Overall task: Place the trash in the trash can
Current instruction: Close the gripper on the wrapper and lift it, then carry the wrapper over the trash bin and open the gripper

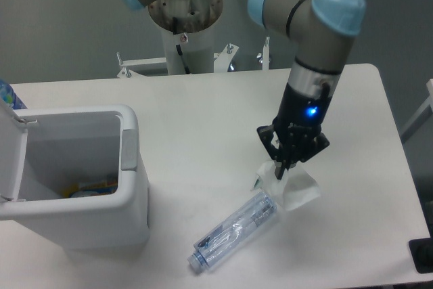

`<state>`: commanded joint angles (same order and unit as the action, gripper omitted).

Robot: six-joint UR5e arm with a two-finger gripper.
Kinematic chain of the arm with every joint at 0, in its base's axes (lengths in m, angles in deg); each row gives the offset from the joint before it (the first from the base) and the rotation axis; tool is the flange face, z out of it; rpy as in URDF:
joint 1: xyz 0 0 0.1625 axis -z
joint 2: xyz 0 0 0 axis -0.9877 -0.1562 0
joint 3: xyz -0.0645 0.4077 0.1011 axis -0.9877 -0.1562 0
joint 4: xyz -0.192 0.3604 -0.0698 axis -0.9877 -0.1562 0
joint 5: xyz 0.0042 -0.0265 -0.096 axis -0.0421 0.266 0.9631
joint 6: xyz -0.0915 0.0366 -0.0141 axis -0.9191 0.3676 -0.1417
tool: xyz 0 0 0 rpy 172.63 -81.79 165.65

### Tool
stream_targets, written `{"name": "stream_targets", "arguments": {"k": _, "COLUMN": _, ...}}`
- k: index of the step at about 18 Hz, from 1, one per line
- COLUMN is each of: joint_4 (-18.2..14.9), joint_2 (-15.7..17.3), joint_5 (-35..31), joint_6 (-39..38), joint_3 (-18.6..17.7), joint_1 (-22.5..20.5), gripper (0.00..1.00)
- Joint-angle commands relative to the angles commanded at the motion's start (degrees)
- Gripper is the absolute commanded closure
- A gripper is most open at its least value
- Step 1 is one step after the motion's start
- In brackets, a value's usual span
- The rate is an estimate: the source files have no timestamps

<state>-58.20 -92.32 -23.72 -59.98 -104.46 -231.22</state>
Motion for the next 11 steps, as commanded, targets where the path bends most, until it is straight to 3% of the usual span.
{"name": "stream_targets", "arguments": {"k": 3, "joint_4": 0.3, "joint_2": 1.9, "joint_5": 0.0, "joint_6": -5.2, "joint_3": 2.5, "joint_1": 2.1, "gripper": 0.93}}
{"name": "stream_targets", "arguments": {"k": 11, "joint_4": 0.1, "joint_2": 8.5, "joint_5": -0.6, "joint_6": -12.2, "joint_3": 0.7, "joint_1": 9.7, "gripper": 0.93}}
